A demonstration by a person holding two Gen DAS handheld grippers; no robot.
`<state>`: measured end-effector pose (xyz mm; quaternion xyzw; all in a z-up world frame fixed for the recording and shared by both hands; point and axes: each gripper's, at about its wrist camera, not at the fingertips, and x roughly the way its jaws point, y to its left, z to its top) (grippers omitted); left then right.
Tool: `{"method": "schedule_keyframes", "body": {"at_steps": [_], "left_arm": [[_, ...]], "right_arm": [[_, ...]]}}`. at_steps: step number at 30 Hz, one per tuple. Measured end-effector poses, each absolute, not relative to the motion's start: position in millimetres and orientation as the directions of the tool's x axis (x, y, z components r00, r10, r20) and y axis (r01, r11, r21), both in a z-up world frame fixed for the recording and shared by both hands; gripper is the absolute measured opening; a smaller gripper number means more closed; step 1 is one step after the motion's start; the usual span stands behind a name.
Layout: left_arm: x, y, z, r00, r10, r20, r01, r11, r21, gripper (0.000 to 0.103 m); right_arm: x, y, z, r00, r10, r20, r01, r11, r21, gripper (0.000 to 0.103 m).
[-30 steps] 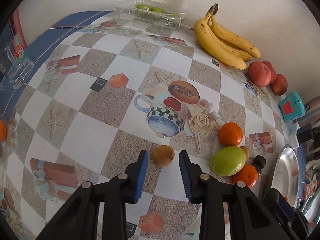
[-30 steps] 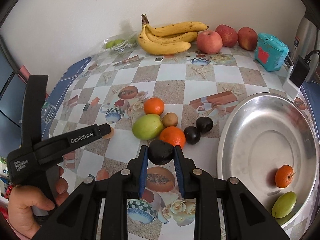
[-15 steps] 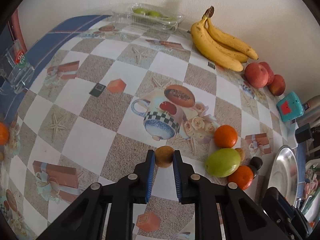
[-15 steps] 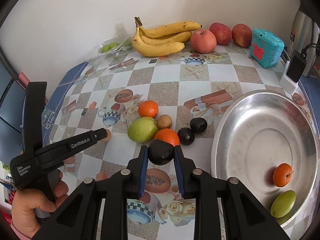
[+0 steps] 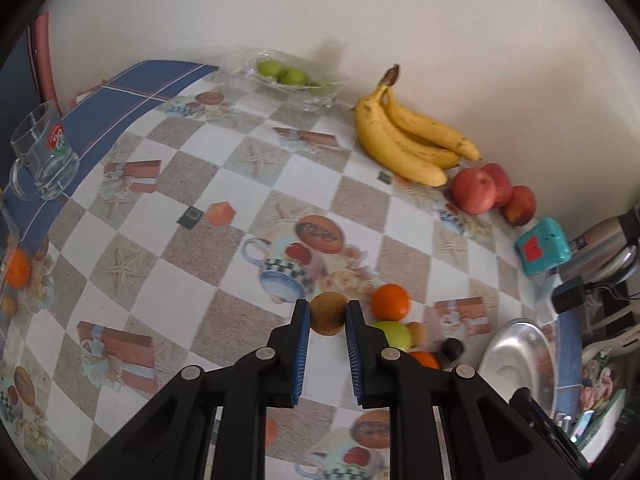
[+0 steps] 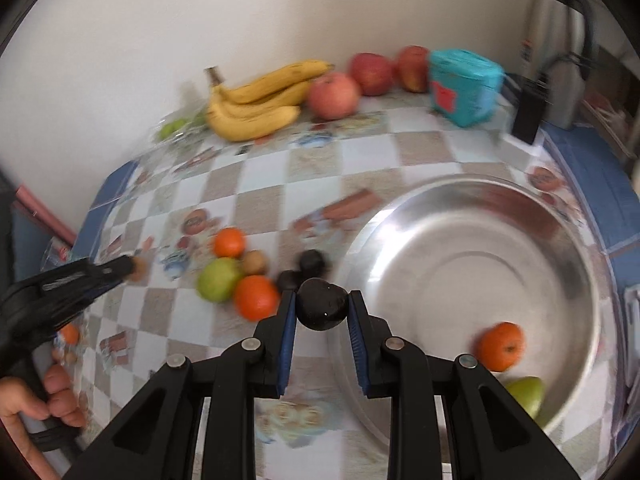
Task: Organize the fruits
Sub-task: 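Carry the kiwi and plum in both grippers over the steel bowl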
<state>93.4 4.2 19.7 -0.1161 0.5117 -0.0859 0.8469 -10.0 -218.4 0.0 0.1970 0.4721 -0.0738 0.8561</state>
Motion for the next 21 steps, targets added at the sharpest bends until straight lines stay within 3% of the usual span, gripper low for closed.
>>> {"method": "schedule_keyframes", "body": {"at_steps": [11, 21], "left_arm": [[60.6, -71.7, 32.0, 0.403, -0.373, -0.835, 0.215, 0.926, -0.31, 0.019], [23.1, -140.4, 37.8, 0.352, -0.44, -0.826, 0.429, 0.861, -0.275, 0.02]], "right_arm": [[-44.3, -292.8, -6.6, 0.502, -0.047, -0.864, 0.495, 0.834, 0.242, 0.026], [-63.7, -322.7, -6.5, 0.501, -0.094, -0.861, 0.546, 0.806, 0.23, 0.027]]}}
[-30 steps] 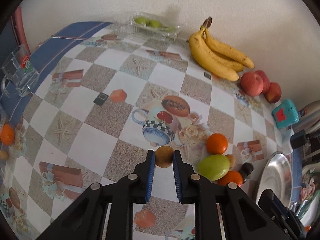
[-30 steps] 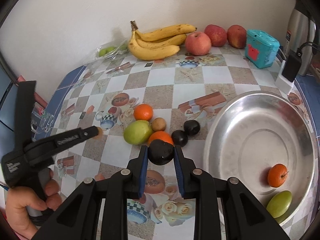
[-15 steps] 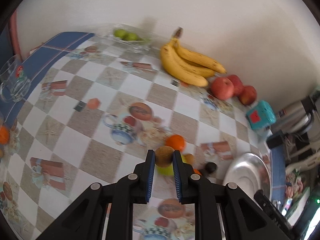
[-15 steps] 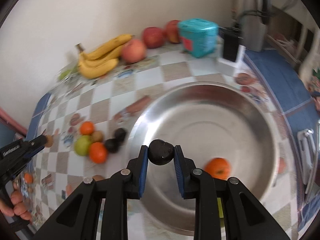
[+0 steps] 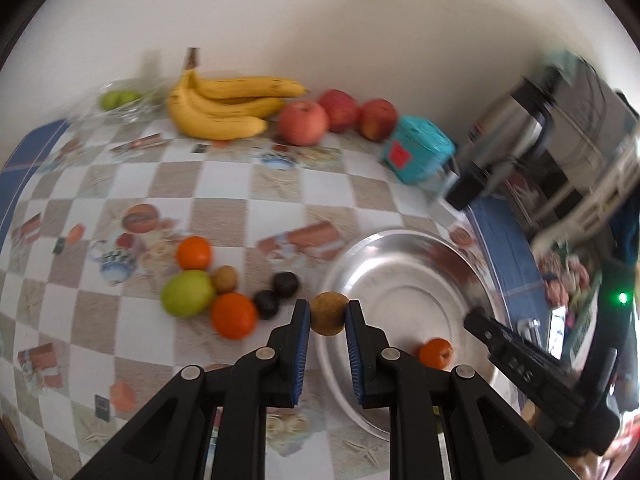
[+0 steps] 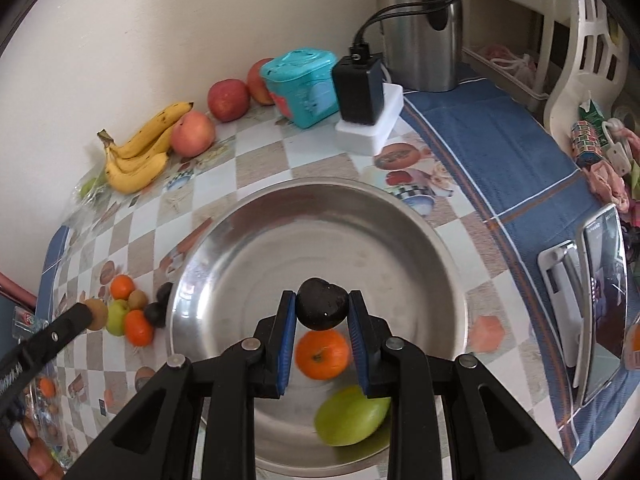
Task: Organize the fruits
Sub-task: 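Carry the kiwi and plum in both grippers over the steel bowl, then open the left gripper releasing the kiwi while the right releases the plum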
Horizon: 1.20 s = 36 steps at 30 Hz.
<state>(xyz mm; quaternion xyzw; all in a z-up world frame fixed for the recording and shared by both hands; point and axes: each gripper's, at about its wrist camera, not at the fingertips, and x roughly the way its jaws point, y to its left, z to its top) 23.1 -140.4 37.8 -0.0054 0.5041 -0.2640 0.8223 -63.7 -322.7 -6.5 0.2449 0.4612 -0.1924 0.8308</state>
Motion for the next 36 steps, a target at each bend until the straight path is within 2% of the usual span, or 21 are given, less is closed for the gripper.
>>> {"method": "schedule_keyframes", "body": {"at_steps": [7, 24, 28, 36], "left_arm": [[9.0, -168.1, 21.1, 0.312, -0.423, -0.851, 0.518, 0.826, -0.221, 0.02], [0.9, -182.1, -3.0, 0.239, -0.382, -0.893, 0.549, 0.812, -0.2, 0.02], [0.3, -183.5, -4.0, 0.233, -0.378, -0.896, 0.555, 0.808, -0.197, 0.02], [2.2, -181.5, -3.4, 0.233, -0.374, -0.898, 0.55, 0.812, -0.195, 0.03]], "right_arm": [[-64.7, -328.2, -19.1, 0.475, -0.094, -0.875, 0.564, 0.795, 0.221, 0.027], [-69.3, -334.8, -37.9, 0.41, -0.098, -0.907, 0.614, 0.765, 0.195, 0.027], [-68.4, -333.9, -35.4, 0.414, -0.099, -0.905, 0.611, 0.767, 0.196, 0.037], [-67.8, -331.7, -24.2, 0.436, -0.119, -0.892, 0.605, 0.773, 0.192, 0.039]]}}
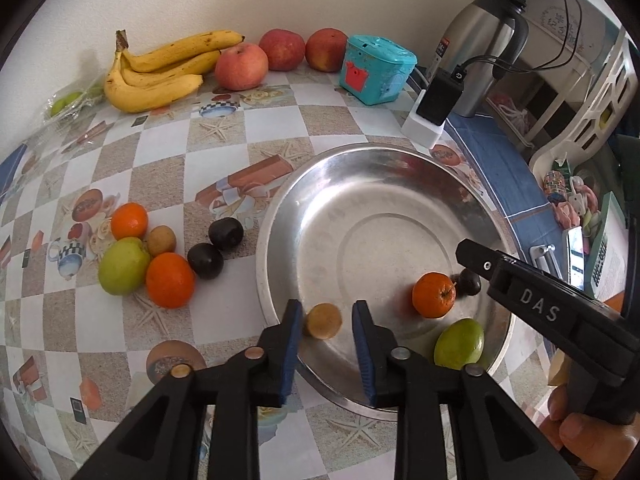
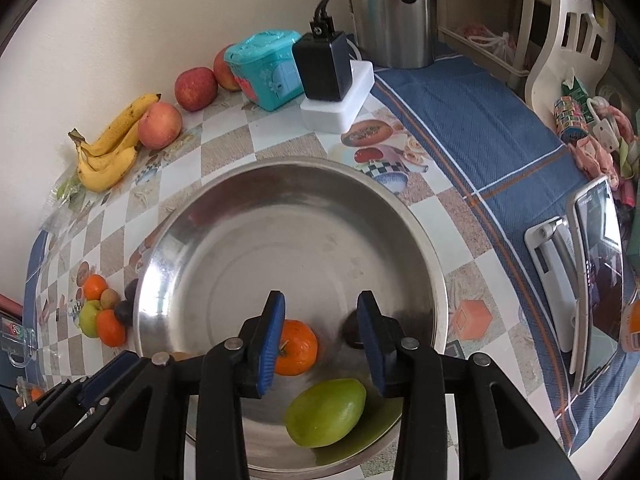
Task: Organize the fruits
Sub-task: 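Open the left gripper releasing the kiwi while the right releases the plum, then withdraw both open grippers from the steel bowl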
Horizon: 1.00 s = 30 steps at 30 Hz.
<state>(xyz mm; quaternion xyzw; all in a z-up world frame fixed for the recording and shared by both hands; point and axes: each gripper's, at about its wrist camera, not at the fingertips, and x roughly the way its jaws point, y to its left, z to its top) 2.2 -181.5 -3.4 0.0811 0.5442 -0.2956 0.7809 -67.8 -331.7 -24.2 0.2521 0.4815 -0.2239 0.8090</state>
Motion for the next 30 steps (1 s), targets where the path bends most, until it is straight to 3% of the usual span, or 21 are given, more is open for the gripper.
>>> {"method": "schedule_keyframes", "body": {"at_steps": [3, 6, 8, 17, 30], "left_arm": [[6.1, -176.8, -2.1, 0.235, -0.372, -0.898, 0.532, 0.822, -0.201, 0.032], [11.6, -168.5, -0.2, 0.245, -0.36, -0.9, 0.501, 0.842, -0.2, 0.04], [16.8, -159.5, 0.1, 0.255, -0.336, -0.907, 0.464, 0.865, -0.19, 0.043], [45.2, -105.0, -2.7, 0.29, -0.232, -0.928, 0.255, 0.954, -0.159, 0.05], [60.0, -49.9, 8.1, 0.331, -0.2, -0.922, 0.122, 0.978, -0.168, 0.058]], "right_arm": [[-67.2, -329.8, -20.8, 0.441, -0.124, -0.889, 0.599, 0.778, 0.189, 0.039], [-66.0, -328.4, -19.7, 0.44, -0.124, -0.889, 0.593, 0.784, 0.184, 0.04], [-65.4, -327.2, -19.5, 0.436, -0.124, -0.891, 0.59, 0.788, 0.179, 0.049], [-57.3, -307.3, -14.3, 0.429, -0.117, -0.895, 0.534, 0.833, 0.147, 0.05], [-40.7, -258.6, -5.0, 0.444, -0.056, -0.894, 0.429, 0.89, 0.157, 0.051]]}}
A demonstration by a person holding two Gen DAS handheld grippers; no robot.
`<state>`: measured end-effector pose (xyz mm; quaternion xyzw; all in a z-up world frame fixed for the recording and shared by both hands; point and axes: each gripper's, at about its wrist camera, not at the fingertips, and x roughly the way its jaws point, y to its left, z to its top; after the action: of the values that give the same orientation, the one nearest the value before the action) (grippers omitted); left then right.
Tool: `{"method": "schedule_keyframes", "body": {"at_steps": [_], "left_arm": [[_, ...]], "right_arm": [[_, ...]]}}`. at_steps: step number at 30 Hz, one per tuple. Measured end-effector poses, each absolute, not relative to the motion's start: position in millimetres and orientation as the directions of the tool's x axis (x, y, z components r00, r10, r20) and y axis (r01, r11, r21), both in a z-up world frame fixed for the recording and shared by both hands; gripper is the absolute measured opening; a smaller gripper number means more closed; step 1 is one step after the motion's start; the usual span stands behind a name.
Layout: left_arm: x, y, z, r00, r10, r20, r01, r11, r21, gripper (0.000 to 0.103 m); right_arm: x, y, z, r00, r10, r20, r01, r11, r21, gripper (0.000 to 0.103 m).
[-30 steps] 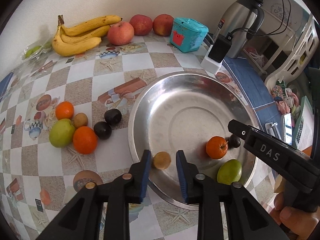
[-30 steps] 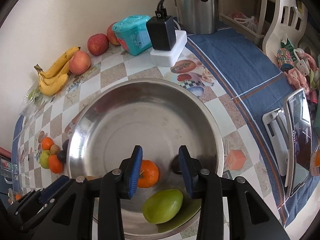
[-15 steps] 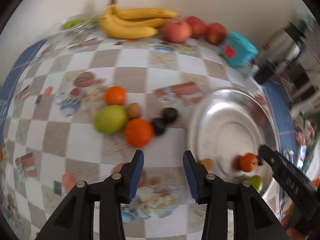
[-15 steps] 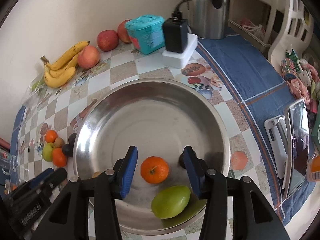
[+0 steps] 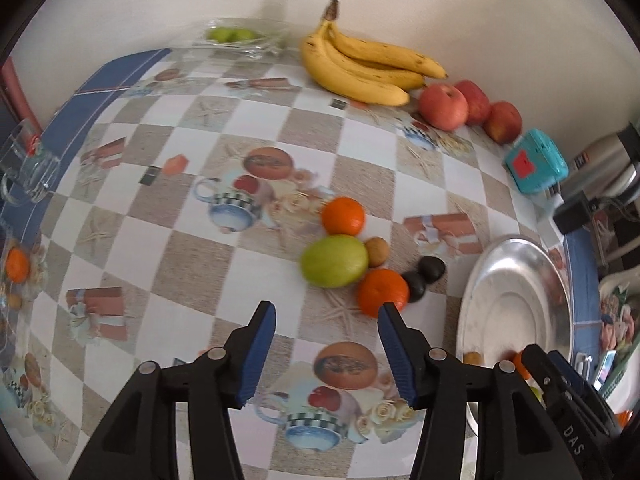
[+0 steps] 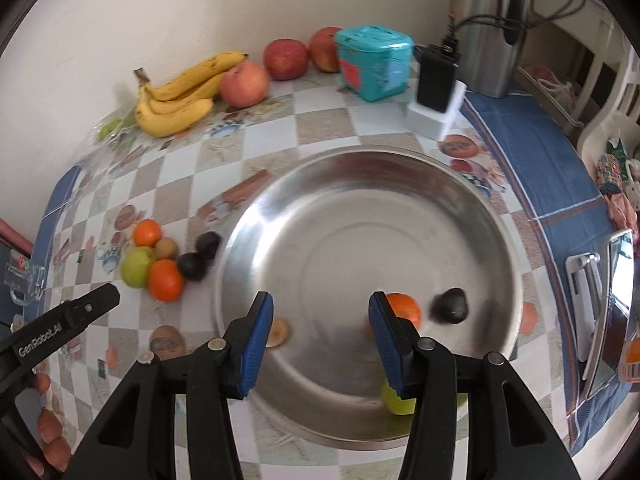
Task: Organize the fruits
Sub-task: 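Withdraw both open grippers from the steel bowl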
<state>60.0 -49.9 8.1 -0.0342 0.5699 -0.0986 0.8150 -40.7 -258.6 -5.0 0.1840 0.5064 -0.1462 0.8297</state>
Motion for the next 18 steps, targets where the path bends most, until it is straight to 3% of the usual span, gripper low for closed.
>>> {"method": "schedule_keyframes", "body": {"at_steps": [4, 16, 18], "left_arm": [[62.9, -34.9, 14.1, 0.353, -0.19, -0.916, 0.093, 0.981, -0.167, 0.061], [64.1, -18.4, 16.3, 0.382, -0.112, -0.917, 0.045, 0.994, -0.102, 0.088], [63.9, -18.5, 15.6, 0.388, -0.097, -0.916, 0.044, 0.995, -0.087, 0.093]], "right_arm": [[-36.0, -243.6, 1.4, 0.458, -0.043, -0.888, 0.405, 0.899, 0.165, 0.051], [-28.8, -212.9, 14.0, 0.493, -0.02, -0.87, 0.333, 0.928, 0.168, 0.056], [-27.7, -211.0, 12.5, 0.488, -0.019, -0.873, 0.327, 0.931, 0.162, 0.064]]}}
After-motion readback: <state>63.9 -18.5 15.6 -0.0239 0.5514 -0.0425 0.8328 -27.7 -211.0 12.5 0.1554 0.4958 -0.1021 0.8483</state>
